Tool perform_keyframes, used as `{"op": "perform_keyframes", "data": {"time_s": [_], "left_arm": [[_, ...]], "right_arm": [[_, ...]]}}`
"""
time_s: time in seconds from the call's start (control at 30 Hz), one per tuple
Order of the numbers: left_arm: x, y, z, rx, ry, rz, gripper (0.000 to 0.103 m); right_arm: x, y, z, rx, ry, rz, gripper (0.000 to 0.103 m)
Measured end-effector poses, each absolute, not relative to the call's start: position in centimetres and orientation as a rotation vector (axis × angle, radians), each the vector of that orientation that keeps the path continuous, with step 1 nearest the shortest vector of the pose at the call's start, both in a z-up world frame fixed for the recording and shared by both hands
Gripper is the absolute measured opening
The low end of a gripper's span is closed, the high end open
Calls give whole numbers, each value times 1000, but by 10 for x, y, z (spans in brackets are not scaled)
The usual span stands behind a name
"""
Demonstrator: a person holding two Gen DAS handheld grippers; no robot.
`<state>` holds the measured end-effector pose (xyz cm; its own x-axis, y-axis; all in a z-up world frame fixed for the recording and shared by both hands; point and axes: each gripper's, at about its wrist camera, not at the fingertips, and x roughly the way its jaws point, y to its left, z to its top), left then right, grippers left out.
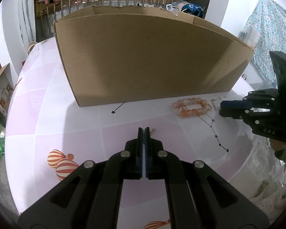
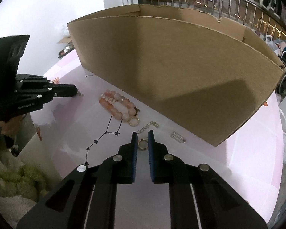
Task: Organize jewelry
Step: 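Carry the small gold piece with the left gripper into the box and open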
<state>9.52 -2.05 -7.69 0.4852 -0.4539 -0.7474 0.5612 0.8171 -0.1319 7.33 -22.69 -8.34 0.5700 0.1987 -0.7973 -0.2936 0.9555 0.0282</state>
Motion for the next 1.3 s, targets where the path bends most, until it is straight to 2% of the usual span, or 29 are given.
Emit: {"op": "perform_keyframes", "data": {"time_s": [0.53, 0.87, 1.03, 1.17, 1.3], "left_arm": [[80, -16, -42, 126, 774, -619, 1], [76, -7, 41, 54, 600, -691, 1], [98, -25, 81, 38, 535, -737, 1], [129, -55, 90, 42, 552, -735, 1], [174, -90, 77, 36, 664, -689, 1]], "right_arm": [[57, -227, -55, -85, 853, 274, 11], [53, -230, 11, -37, 654, 322, 11], [75, -236, 44, -20, 568, 317, 11], [106, -245, 54, -5, 567, 290, 11], [140, -260, 46, 13, 656, 244, 11]]}}
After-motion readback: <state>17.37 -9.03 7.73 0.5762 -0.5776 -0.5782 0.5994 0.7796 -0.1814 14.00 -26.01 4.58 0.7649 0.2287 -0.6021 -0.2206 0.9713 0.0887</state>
